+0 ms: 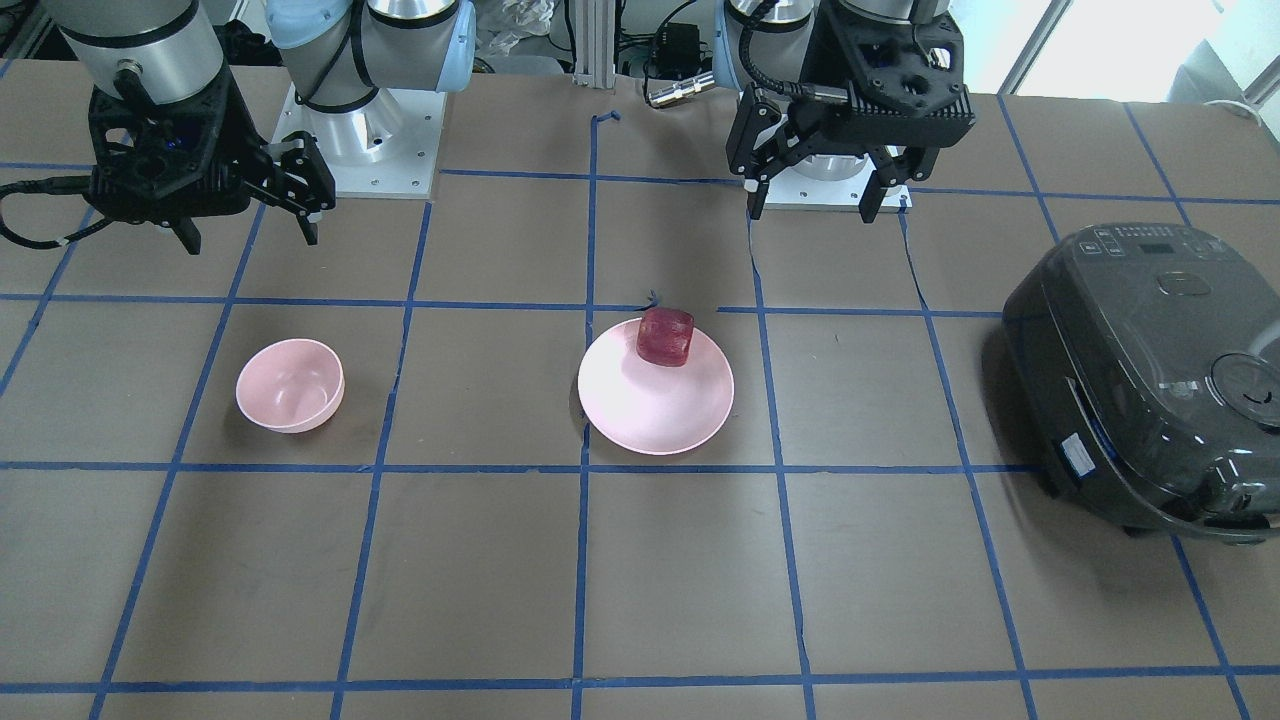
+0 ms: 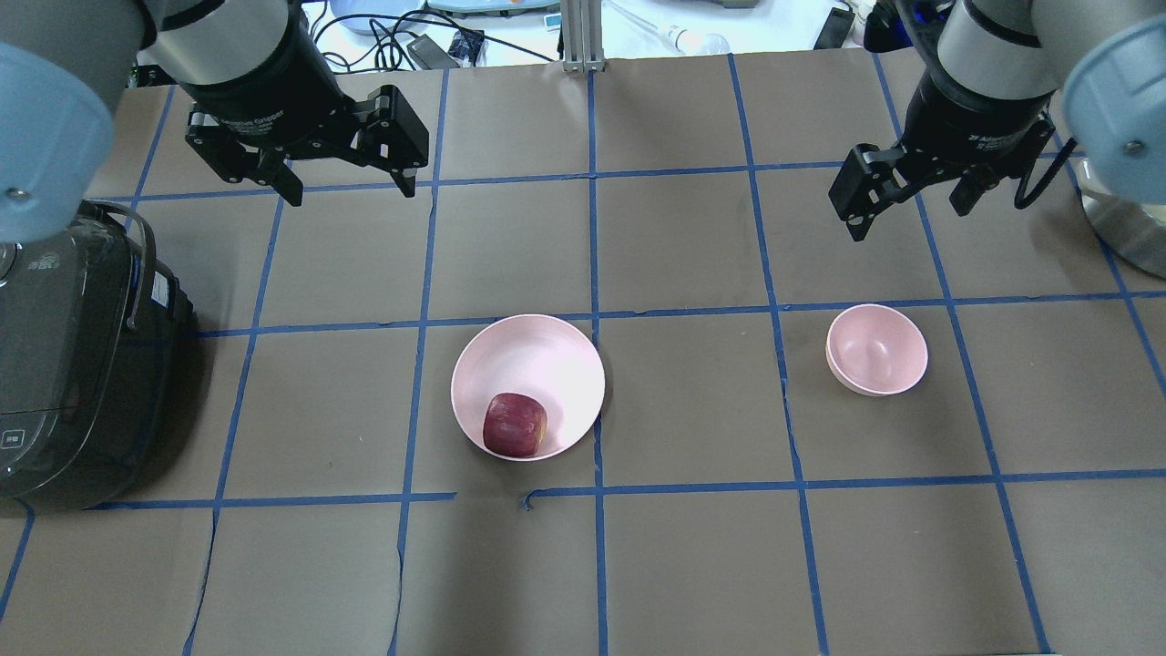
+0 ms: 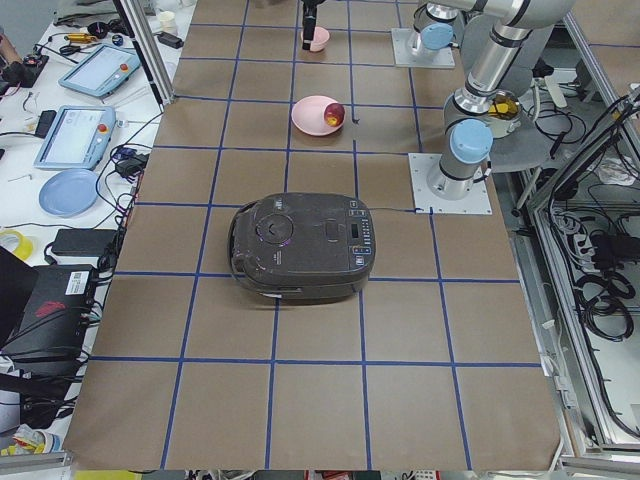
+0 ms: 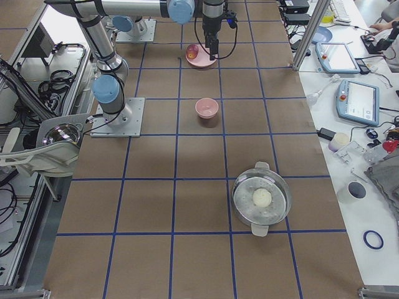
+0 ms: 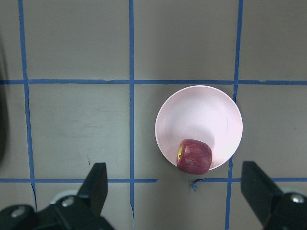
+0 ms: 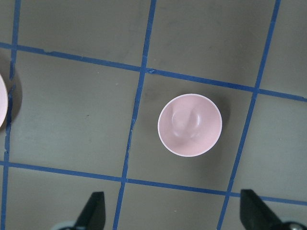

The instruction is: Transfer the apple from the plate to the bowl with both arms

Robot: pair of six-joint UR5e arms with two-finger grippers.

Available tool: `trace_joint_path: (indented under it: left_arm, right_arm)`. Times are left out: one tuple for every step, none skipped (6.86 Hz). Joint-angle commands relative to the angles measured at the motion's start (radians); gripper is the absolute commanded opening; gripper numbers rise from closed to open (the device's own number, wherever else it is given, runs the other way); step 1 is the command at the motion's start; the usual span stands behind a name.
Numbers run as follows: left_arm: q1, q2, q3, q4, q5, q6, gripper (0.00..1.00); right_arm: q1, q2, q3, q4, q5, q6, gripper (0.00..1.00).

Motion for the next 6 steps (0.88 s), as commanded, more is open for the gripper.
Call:
trace_joint_path:
  left_arm:
    - [-0.002, 0.009, 0.0, -0.008, -0.001, 0.0, 1.0]
    - [0.001, 0.012, 0.0, -0.017, -0.001, -0.001, 1.0]
    - [0.001, 0.012, 0.0, -0.017, -0.001, -0.001, 1.0]
    - [-0.001, 0.014, -0.002, -0.019, -0.001, 0.0, 1.0]
    - [-0.001, 0.014, -0.003, -0.023, -0.001, -0.001, 1.0]
    - [-0.002, 0.015, 0.0, -0.042, -0.001, -0.001, 1.0]
  right_arm:
    - [-0.006, 0.001, -0.007, 0.026, -0.001, -0.001, 1.0]
    - [-0.032, 0.0, -0.011, 0.035, 0.005, -0.009, 1.0]
    - [-0.033, -0.003, -0.026, 0.041, 0.008, -0.01, 1.0]
    - [-0.033, -0.003, -0.033, 0.05, 0.014, -0.01, 1.0]
    - [-0.033, -0.005, -0.036, 0.072, 0.016, -0.01, 1.0]
    - [-0.032, -0.006, -0.039, 0.073, 0.02, -0.01, 1.0]
